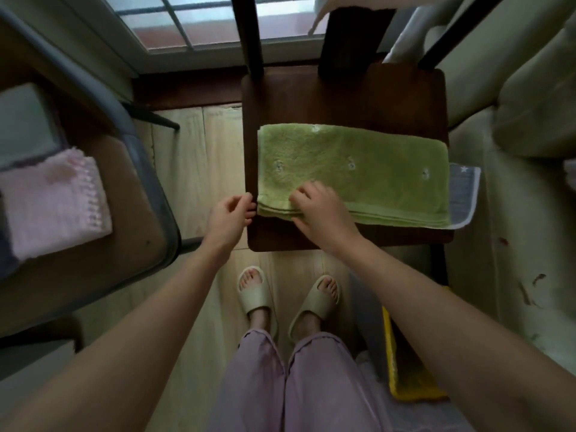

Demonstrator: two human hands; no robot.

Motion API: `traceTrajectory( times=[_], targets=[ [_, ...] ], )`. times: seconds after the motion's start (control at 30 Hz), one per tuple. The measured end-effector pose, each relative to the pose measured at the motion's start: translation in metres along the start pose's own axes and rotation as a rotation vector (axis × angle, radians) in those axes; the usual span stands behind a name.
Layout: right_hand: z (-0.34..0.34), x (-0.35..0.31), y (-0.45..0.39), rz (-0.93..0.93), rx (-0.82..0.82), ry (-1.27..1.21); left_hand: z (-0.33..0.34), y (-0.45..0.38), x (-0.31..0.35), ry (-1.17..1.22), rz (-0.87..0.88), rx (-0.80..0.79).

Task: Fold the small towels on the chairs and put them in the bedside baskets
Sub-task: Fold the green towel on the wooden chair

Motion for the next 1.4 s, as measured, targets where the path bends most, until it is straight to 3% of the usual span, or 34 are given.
traceTrajectory(
  times=[0.17,0.4,0.57,0.7,0.87,1.0,1.13,1.27,1.4],
  targets=[
    [0.017,-0.001,-0.012,0.021,0.028,0.100,0.013,-0.006,-0.002,0.149,-0.026,-0.149],
    [-0.007,-0.007,-0.017,0.041,0.170,-0.130,0.007,-0.012,-0.002,0.182,-0.044,-0.141],
    [0.023,-0.002,-0.006,-0.001,-0.098,-0.099,0.011,-0.020,0.004,0.183,-0.049,-0.116],
    [0.018,0.000,-0.011,-0.011,-0.153,-0.149,0.019,-0.032,0.021,0.082,0.056,-0.072],
    [-0.025,0.034,0.007,0.259,0.249,-0.093,0.040,-0.041,0.047,-0.165,0.119,0.025],
    [-0.011,0.068,0.028,0.438,0.133,0.046,0.058,-0.033,0.053,-0.104,0.130,0.008],
    [0.012,0.073,0.029,0.306,0.051,0.078,0.041,-0.035,0.062,-0.189,0.313,0.134],
    [0.016,0.060,0.012,0.043,0.011,0.031,0.013,-0.053,0.079,-0.178,0.446,0.207],
    [0.012,0.052,-0.018,0.067,0.129,-0.109,-0.006,-0.075,0.078,-0.181,0.463,0.256]
  ],
)
Point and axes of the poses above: each hand's wrist, its own y-axis away from the middle knuckle, its own z-axis out of the palm, x = y × z, the point moved 5 cm from there along -y, towards the middle knuckle, and after that the axes turned 4 degrees about x, right-handed, at the moved point
